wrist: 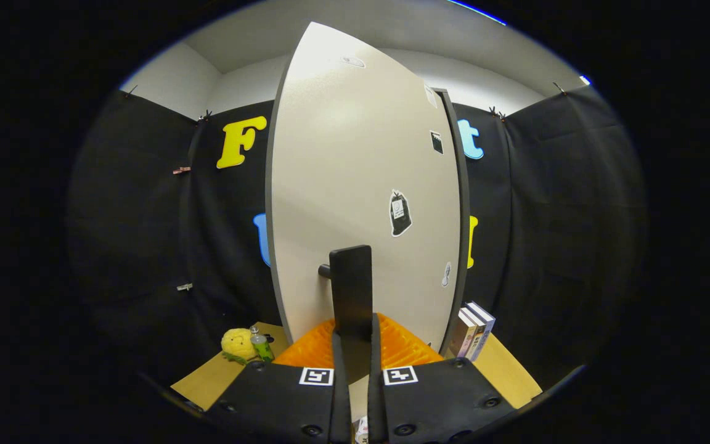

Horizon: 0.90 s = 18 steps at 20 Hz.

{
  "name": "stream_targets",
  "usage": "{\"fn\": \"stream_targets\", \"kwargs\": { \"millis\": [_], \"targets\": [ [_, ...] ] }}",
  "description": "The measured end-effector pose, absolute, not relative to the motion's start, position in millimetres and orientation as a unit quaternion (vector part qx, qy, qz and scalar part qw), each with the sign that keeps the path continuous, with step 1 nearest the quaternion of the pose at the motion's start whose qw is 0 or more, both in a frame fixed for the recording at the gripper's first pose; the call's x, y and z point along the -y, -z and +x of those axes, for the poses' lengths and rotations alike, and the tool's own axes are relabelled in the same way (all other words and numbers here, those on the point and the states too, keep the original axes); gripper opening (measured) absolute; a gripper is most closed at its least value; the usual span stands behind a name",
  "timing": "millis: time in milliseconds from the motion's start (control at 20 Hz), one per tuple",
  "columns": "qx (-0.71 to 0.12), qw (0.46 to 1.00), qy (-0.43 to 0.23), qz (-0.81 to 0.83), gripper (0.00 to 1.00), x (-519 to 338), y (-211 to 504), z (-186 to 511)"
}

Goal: Open the shoe cabinet door, grab the shoes and put them into the shoe cabinet, then close the shoe cabinet door.

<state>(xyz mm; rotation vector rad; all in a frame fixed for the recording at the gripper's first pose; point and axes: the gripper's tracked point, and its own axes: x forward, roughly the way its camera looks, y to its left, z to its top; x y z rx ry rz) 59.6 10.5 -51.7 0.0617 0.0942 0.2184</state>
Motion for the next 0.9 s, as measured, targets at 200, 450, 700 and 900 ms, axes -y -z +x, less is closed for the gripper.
{"fn": "stream_targets", "kwargs": {
  "millis": [200,450,700,900],
  "targets": [
    [-0.057,0.991,-0.113,0.034,0.14,19,53,49],
    [-0.065,0.991,-0.113,0.039,0.14,54,55,45],
    [-0.063,0.991,-0.11,0.037,0.14,87,56,37],
    [-0.06,0.99,-0.119,0.048,0.13,107,57,42]
  ]
}}
